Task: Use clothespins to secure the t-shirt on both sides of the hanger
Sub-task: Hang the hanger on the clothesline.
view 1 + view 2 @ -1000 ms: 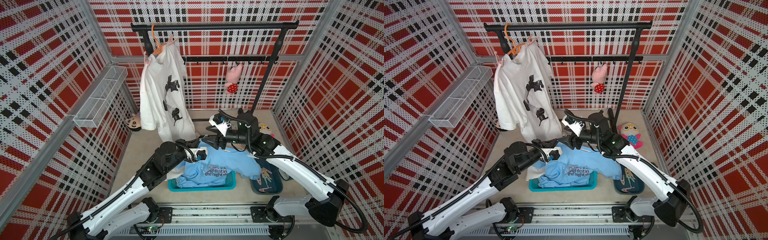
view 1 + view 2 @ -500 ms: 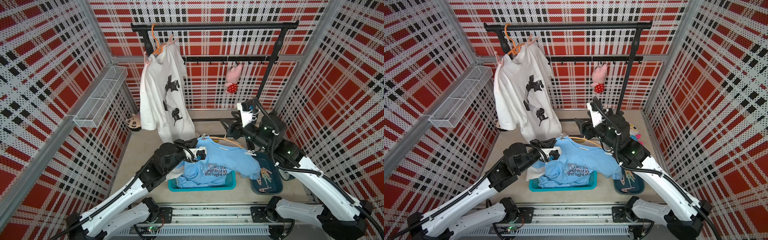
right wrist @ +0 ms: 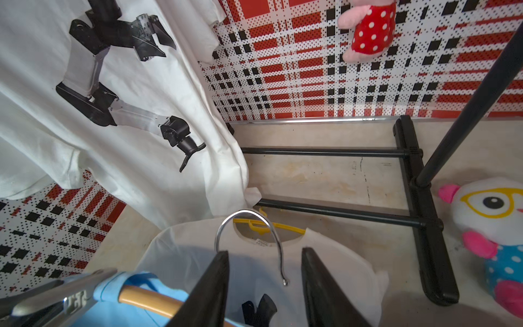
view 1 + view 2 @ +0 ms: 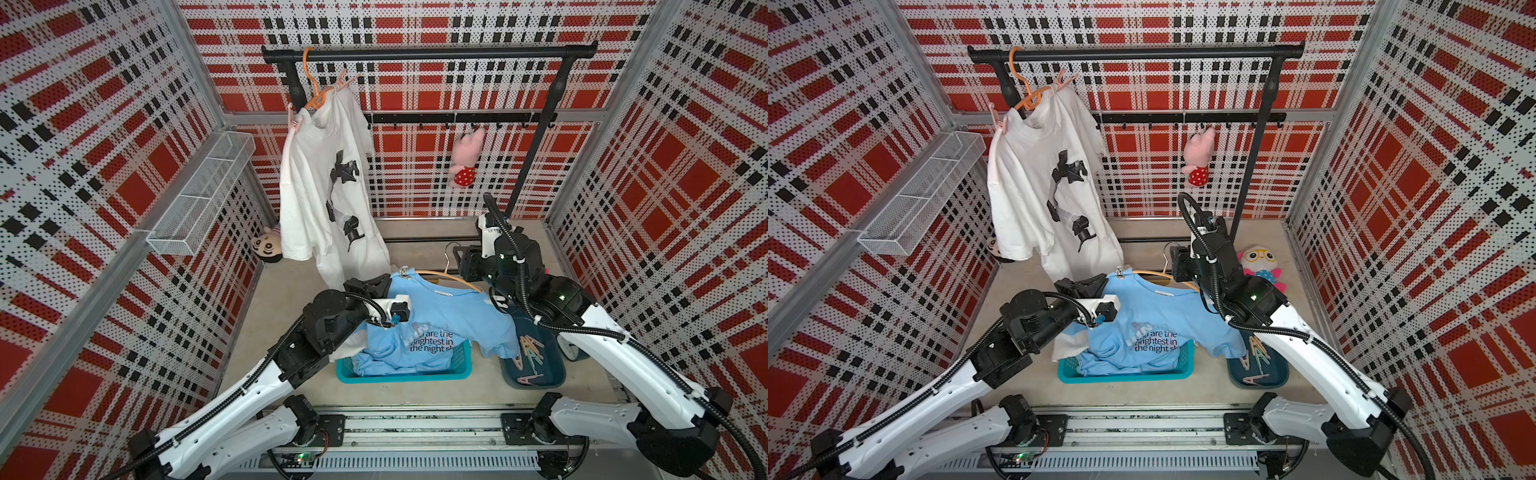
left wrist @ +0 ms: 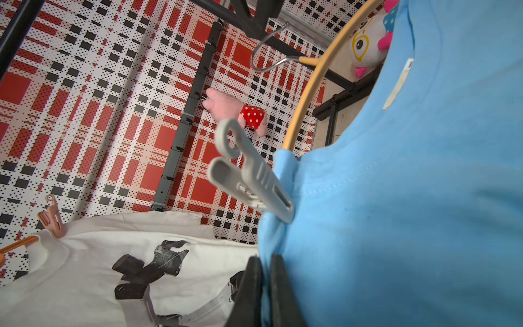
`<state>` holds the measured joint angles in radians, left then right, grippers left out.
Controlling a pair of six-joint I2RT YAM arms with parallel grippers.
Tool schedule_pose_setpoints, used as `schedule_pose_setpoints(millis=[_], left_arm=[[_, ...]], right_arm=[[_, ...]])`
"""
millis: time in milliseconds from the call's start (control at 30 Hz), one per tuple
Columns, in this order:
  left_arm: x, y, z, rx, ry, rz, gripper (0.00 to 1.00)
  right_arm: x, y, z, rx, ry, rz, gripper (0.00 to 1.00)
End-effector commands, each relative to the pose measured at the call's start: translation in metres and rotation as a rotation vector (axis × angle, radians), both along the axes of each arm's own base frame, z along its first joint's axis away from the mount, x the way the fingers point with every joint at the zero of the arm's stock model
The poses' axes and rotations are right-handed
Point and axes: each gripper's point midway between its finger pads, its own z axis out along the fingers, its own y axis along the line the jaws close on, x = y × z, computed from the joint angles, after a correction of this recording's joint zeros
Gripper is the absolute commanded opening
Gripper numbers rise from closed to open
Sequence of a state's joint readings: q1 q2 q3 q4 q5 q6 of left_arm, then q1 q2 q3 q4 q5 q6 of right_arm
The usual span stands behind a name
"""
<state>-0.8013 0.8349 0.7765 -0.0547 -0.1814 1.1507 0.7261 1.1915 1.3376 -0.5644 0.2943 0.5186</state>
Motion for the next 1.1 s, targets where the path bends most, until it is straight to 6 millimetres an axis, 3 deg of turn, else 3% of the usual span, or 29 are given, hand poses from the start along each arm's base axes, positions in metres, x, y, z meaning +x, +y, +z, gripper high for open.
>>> schedule_pose_setpoints(millis=[0,200,467,633,867,967,1067], left_arm=[[-0.005,0.005,0.032,-0.076,-0.089,0.009,0.00],[-0.007,0.005,0.036,-0.084,-0.100,0.011,0.00],[-0.012,-0.003,0.029,-0.075,-0.050,-0.029,0.00],[-0.014,-0.009,0.028,-0.079,-0.027,-0.059,0.00],[-0.013,-0.018,0.029,-0.075,-0.004,-0.067,0.00],[-0.014,-0.024,0.031,-0.076,0.032,-0.081,0.10],[-0.016,-0.025,0.032,-0.094,0.056,-0.082,0.36]], right_arm=[[0.006,-0.002,-0.005,0.004,0.021,-0.032,0.37],[0.011,0.008,-0.012,-0.014,0.037,-0.004,0.36],[0.024,0.016,0.010,-0.031,-0.066,0.013,0.32],[0.024,0.009,0.020,-0.065,-0.141,0.003,0.15],[0.018,0.008,0.032,-0.093,-0.217,0.046,0.00],[0.008,0.005,0.044,-0.074,-0.294,0.070,0.00],[-0.002,0.001,0.055,-0.063,-0.368,0.098,0.00]])
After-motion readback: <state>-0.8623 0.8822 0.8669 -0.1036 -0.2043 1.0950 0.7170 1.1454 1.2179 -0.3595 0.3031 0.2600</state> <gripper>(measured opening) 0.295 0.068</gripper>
